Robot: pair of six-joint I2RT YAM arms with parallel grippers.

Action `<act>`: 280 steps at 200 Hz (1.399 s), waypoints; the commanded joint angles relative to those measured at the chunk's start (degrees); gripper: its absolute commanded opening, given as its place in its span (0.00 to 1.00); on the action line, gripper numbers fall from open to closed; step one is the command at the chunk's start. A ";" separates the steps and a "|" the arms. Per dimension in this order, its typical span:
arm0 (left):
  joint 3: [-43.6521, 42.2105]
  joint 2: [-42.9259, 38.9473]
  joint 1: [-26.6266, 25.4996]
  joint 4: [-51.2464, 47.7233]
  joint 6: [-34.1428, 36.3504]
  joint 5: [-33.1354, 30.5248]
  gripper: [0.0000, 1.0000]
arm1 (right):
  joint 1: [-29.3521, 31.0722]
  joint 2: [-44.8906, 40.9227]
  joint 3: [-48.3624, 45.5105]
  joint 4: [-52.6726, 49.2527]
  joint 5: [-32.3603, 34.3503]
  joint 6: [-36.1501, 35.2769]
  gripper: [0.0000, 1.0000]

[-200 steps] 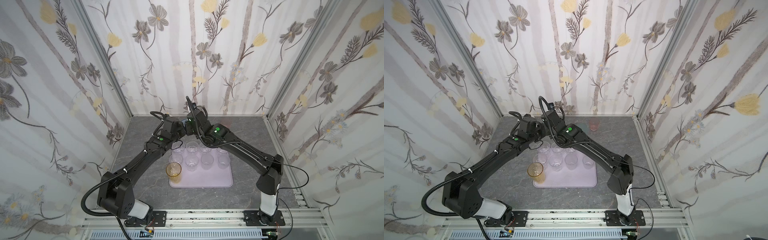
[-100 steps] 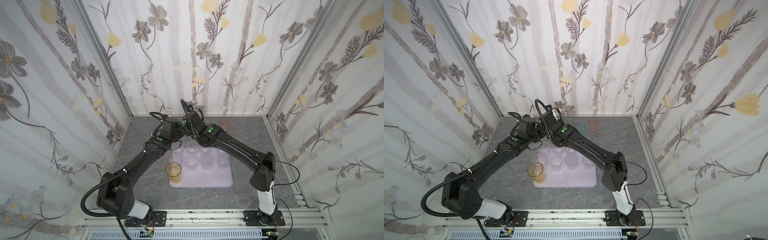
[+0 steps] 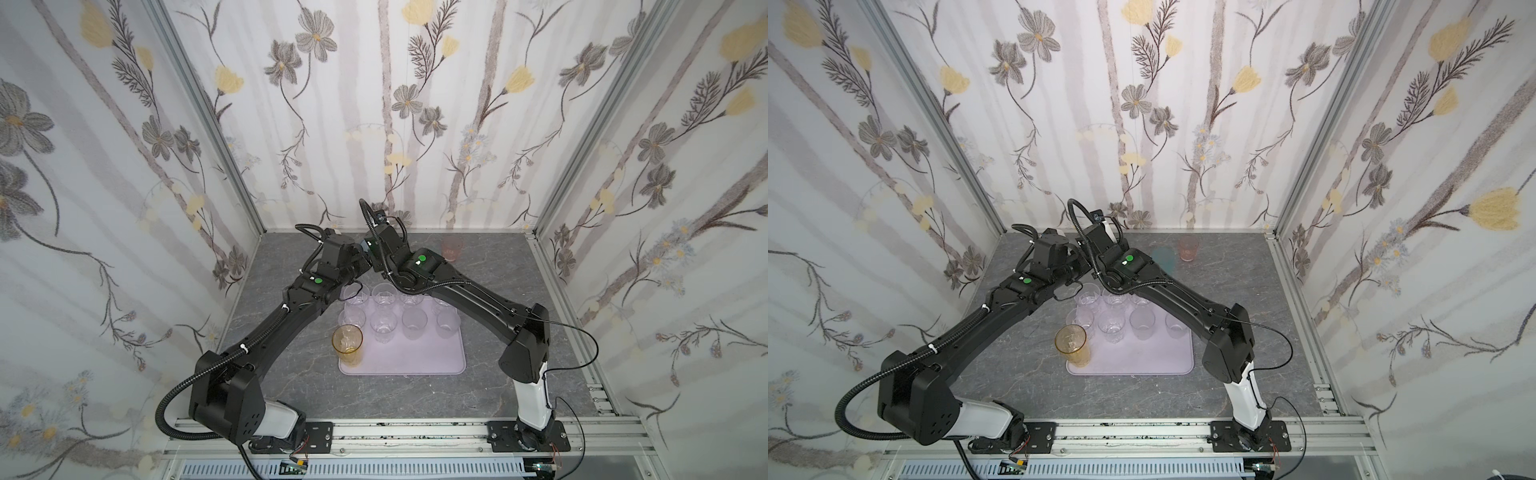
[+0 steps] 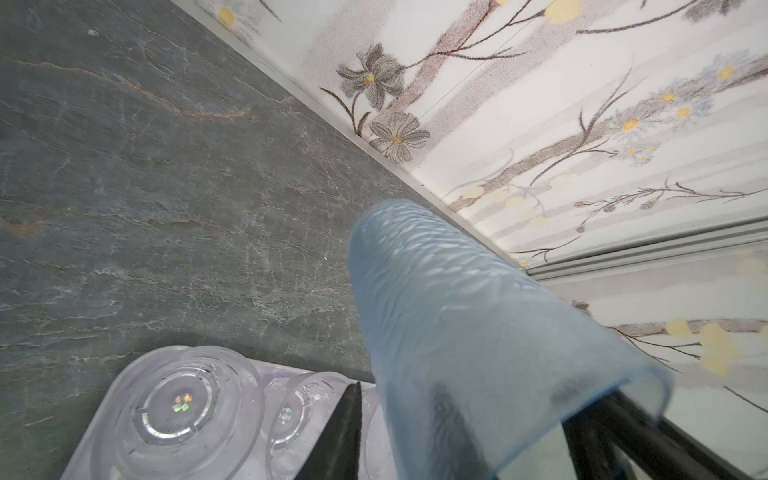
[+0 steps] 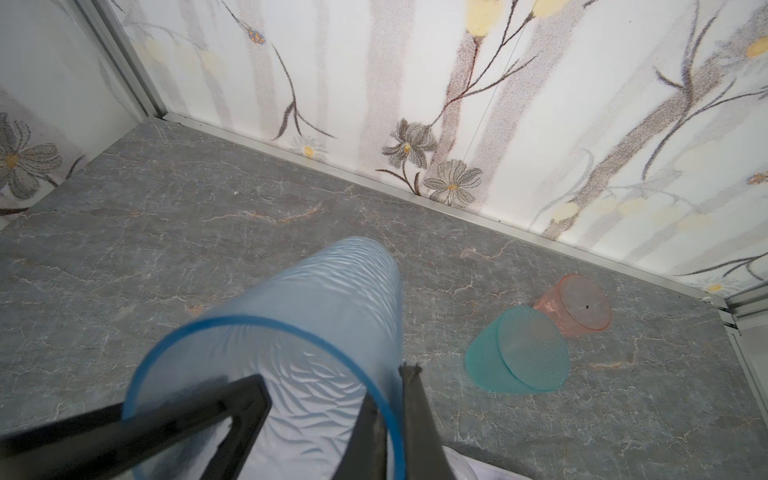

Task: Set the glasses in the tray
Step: 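Close the right gripper on the blue cup while the left gripper holds it, then carry the blue cup over the tray with the right gripper while the left gripper withdraws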

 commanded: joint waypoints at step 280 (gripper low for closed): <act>-15.32 -20.21 6.68 3.85 23.96 -12.57 0.76 | 3.63 -23.96 -22.95 -27.40 -33.68 11.07 0.00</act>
